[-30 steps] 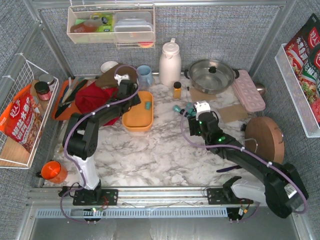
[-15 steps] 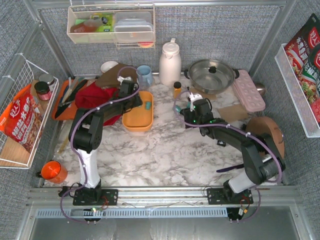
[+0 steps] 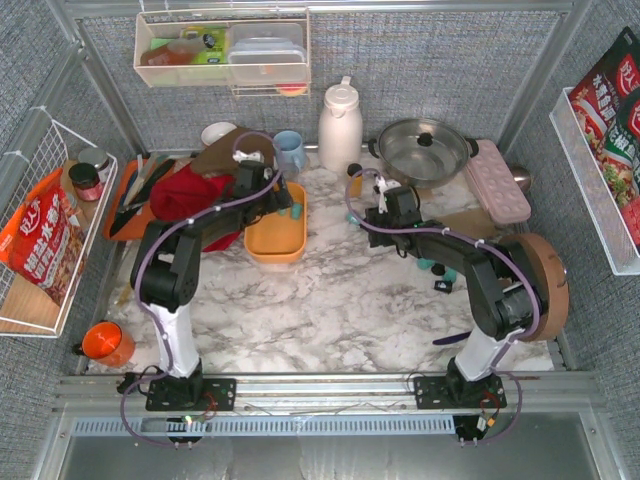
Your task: Mix the coffee capsules in the storage basket
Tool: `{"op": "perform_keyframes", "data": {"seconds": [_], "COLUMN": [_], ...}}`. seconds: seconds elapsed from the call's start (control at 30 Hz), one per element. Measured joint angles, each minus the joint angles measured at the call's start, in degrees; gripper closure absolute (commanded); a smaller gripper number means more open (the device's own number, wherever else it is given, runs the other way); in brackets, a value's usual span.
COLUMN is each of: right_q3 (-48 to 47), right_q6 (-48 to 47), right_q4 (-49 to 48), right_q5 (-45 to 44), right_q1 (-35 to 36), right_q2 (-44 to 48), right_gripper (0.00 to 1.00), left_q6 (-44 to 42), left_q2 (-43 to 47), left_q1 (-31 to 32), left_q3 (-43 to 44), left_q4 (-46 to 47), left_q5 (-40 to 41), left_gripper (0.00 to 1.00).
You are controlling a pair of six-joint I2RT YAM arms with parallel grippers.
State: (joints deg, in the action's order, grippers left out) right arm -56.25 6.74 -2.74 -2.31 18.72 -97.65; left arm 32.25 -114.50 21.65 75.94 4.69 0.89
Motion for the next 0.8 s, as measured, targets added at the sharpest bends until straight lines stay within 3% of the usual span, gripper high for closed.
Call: {"op": "perform_keyframes", "data": {"seconds": [0.47,0.8], "right_q3": [-0.11,-2.78], "right_q6": [0.59,0.87], "right_q4": [-0.02,0.15], "right_q5": [0.48,-0.26], "right_q1": [-0.48,-0.48], "right_q2": [-2.62,-4.85], "right_gripper": [0.42,0.42], "left_q6": [1.11,2.75], "left_q2": [22.56,31.45], "left_q1": [0.24,2.19], "left_q3": [-17.00,-23.54], "left_q4": [7.21,7.21], "left_q5": [-2.71,-5.99], "left_gripper": [0.01,0.01]}}
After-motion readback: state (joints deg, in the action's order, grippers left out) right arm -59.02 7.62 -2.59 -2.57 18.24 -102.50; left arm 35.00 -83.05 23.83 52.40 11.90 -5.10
